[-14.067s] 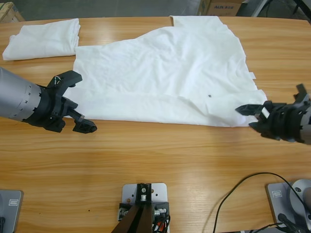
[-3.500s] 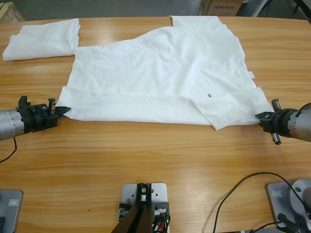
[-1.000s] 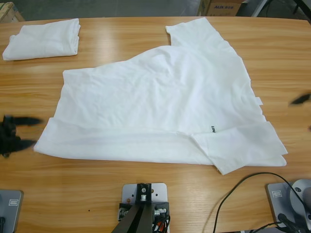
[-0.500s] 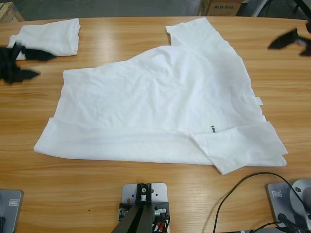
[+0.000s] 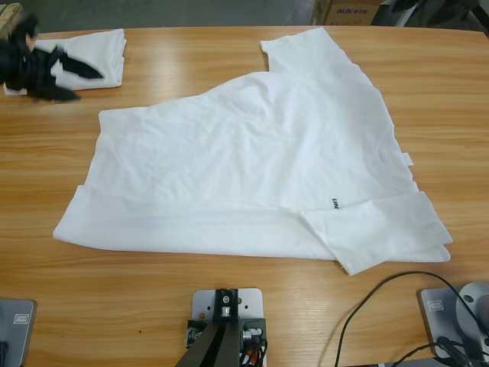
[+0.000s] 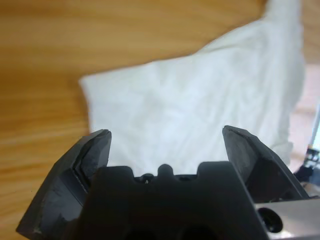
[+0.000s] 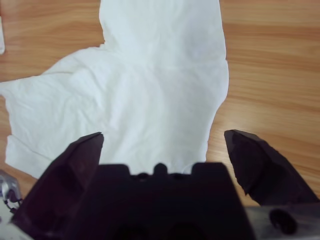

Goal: Fold clothes

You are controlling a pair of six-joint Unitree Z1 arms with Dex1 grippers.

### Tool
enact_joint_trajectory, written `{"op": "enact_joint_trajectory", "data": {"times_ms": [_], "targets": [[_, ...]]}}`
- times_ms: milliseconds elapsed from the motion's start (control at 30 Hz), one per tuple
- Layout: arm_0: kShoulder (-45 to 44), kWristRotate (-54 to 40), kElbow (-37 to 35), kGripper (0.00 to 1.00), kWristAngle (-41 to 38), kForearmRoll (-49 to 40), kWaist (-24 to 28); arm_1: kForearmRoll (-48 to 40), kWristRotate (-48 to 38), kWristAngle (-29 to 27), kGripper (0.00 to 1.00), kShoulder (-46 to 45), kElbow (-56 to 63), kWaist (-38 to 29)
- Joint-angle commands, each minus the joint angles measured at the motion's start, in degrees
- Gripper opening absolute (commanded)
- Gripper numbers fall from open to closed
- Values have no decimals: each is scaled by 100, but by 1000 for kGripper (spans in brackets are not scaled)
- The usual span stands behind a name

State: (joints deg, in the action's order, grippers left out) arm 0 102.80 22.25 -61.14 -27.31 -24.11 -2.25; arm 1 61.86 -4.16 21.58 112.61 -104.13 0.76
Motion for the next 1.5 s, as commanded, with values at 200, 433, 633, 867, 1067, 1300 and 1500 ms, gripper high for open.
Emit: {"op": "enact_joint_trajectory", "data": {"times_ms": [200, 433, 633, 867, 1067, 1300, 1500], "targets": [[1399, 1082, 437, 849, 29, 1529, 319, 177, 90, 62, 982, 303, 244, 65], [1385, 1750, 445, 849, -138, 1576, -37, 177, 90, 21, 982, 375, 254, 65], [1383, 2029, 335, 849, -187, 1610, -117, 168, 90, 13, 982, 433, 275, -18], [1343, 2504, 818, 850, 141, 2951, -109, 57, 118, 13, 982, 277, 604, -55], [1366, 2600, 1006, 851, 159, 3271, -179, -201, 127, 21, 982, 140, 1028, -111], [1425, 3172, 1794, 858, 189, 5053, -139, -289, 126, 21, 982, 92, 1123, -159], [1264, 3476, 2365, 484, 402, 6315, -77, -560, 110, 41, 982, 33, 1474, -231]]}}
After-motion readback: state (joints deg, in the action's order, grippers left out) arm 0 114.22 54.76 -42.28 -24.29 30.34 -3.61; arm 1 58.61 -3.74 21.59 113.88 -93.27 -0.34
